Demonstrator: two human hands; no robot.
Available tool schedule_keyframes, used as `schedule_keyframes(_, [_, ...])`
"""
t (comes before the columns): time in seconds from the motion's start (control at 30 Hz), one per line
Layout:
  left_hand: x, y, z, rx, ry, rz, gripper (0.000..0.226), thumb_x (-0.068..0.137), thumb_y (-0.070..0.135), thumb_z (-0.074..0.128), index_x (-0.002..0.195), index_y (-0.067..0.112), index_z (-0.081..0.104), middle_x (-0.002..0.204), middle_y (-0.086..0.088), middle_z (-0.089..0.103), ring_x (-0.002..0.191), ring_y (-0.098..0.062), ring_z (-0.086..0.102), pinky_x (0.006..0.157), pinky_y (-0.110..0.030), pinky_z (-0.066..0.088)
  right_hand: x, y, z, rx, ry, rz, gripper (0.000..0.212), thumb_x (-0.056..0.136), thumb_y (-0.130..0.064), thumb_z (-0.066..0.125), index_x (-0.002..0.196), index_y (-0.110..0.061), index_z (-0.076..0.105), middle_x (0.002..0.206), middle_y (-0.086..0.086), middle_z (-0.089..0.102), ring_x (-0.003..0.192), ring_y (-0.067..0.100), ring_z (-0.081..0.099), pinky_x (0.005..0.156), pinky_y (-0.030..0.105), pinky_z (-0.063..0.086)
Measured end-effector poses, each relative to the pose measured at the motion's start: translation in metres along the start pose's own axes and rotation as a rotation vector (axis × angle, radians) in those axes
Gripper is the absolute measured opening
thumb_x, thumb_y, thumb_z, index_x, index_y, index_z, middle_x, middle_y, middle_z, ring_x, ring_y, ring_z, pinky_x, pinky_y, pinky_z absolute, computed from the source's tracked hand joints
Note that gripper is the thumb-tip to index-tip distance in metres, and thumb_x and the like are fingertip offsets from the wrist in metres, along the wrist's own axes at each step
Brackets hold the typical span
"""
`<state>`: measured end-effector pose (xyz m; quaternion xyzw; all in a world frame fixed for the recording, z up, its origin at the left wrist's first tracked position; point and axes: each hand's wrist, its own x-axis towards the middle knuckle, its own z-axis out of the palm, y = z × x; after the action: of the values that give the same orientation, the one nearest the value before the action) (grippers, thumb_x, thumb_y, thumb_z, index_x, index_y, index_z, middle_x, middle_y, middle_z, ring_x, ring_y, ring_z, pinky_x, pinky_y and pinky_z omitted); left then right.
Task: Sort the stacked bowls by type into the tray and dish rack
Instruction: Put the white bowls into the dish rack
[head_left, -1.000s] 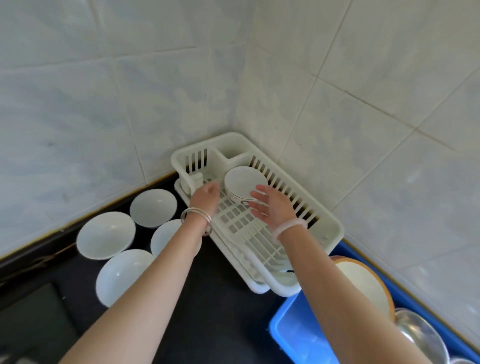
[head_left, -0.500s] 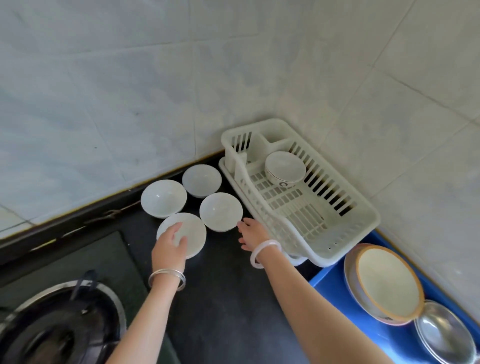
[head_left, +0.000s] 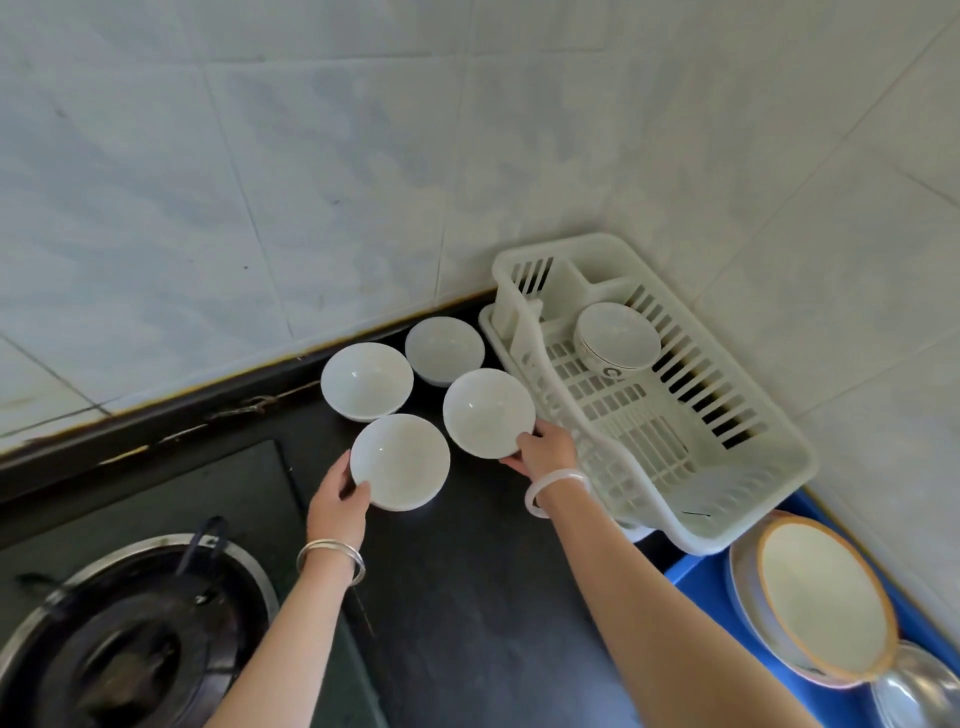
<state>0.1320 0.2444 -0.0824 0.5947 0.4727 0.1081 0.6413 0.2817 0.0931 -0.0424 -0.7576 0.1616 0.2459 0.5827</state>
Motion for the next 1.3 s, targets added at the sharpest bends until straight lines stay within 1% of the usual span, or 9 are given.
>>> schedule_keyframes(0.1, [0.001,-0.002,-0.002,-0.125,-0.018,-0.029,0.045,0.088,-0.002,0.048,0.127,0.018,0.053,0.126,-0.004,0.057,0.12,-0.025,0.051,0.104,-0.044,0.042,-0.015,-0.012,-0.004,-0.023,-0.049,-0.05,0.034,0.085,0.006,0.047,0.113,-0.005,0.063,0.105,0.01,0.065,0.091,0.026,0.065,0.053,0.021,0.057])
schedule_keyframes(0.37, [-0.002,0.01,-0.002,-0.436,0.008,-0.188,0.027,0.095,0.024,0.043,0.116,0.022,0.059,0.117,0.0,0.057,0.109,-0.021,0.054,0.088,-0.032,0.044,-0.043,-0.02,0.027,-0.323,-0.139,-0.09,0.023,0.083,-0.005,0.059,0.065,-0.019,0.065,0.074,0.007,0.072,0.069,0.018,0.072,0.075,0.038,0.06])
schedule_keyframes(0.53, [-0.001,0.011,-0.004,-0.443,0.003,-0.209,0.032,0.095,0.031,0.044,0.121,0.017,0.057,0.123,-0.002,0.057,0.114,-0.022,0.053,0.094,-0.034,0.043,-0.052,-0.017,0.043,-0.519,-0.106,-0.11,0.017,0.083,-0.009,0.059,0.069,-0.014,0.065,0.079,0.012,0.074,0.079,0.025,0.072,0.077,0.035,0.058])
schedule_keyframes(0.77, [0.001,0.006,-0.002,-0.394,-0.008,-0.178,0.039,0.09,0.008,0.052,0.128,0.015,0.054,0.133,-0.009,0.056,0.122,-0.026,0.052,0.1,-0.039,0.043,-0.051,-0.012,0.049,-0.591,-0.093,-0.102,0.019,0.083,-0.009,0.057,0.093,0.0,0.069,0.092,0.02,0.072,0.088,0.033,0.07,0.079,0.038,0.056])
schedule_keyframes(0.9, [0.001,0.004,-0.003,-0.379,-0.024,-0.181,0.039,0.088,0.004,0.052,0.126,0.016,0.056,0.132,-0.009,0.057,0.121,-0.027,0.052,0.101,-0.04,0.043,-0.045,-0.007,0.051,-0.662,-0.068,-0.125,0.016,0.082,-0.011,0.056,0.072,-0.006,0.067,0.068,0.015,0.064,0.058,0.022,0.056,0.065,0.032,0.056])
schedule_keyframes(0.97, [0.0,0.005,-0.003,-0.377,-0.037,-0.196,0.039,0.088,0.004,0.052,0.124,0.017,0.057,0.129,-0.009,0.058,0.119,-0.027,0.053,0.096,-0.038,0.045,-0.042,-0.004,0.048,-0.691,-0.074,-0.128,0.015,0.082,-0.012,0.056,0.067,-0.014,0.059,0.063,0.005,0.053,0.056,0.016,0.048,0.056,0.026,0.046])
schedule_keyframes(1.03, [0.0,0.008,-0.002,-0.385,-0.048,-0.22,0.039,0.088,0.006,0.052,0.124,0.019,0.057,0.127,-0.008,0.058,0.116,-0.026,0.054,0.091,-0.035,0.046,-0.039,-0.003,0.044,-0.656,-0.112,-0.109,0.007,0.084,-0.013,0.058,0.081,-0.017,0.063,0.074,0.001,0.058,0.063,0.013,0.053,0.057,0.022,0.045])
schedule_keyframes(1.13, [0.0,0.012,-0.003,-0.403,-0.064,-0.268,0.039,0.089,0.005,0.051,0.125,0.019,0.056,0.128,-0.008,0.058,0.114,-0.027,0.055,0.089,-0.036,0.047,-0.034,-0.004,0.043,-0.526,-0.205,-0.049,0.036,0.085,-0.006,0.058,0.118,-0.019,0.06,0.11,0.003,0.063,0.088,0.018,0.06,0.076,0.032,0.056])
schedule_keyframes(1.3, [-0.002,0.021,0.002,-0.392,-0.039,-0.305,0.038,0.09,0.005,0.048,0.125,0.018,0.056,0.13,-0.011,0.056,0.114,-0.031,0.055,0.085,-0.038,0.047,-0.028,-0.006,0.043,-0.373,-0.36,0.083,0.038,0.088,-0.008,0.056,0.124,-0.02,0.058,0.121,0.007,0.062,0.106,0.028,0.061,0.086,0.04,0.056])
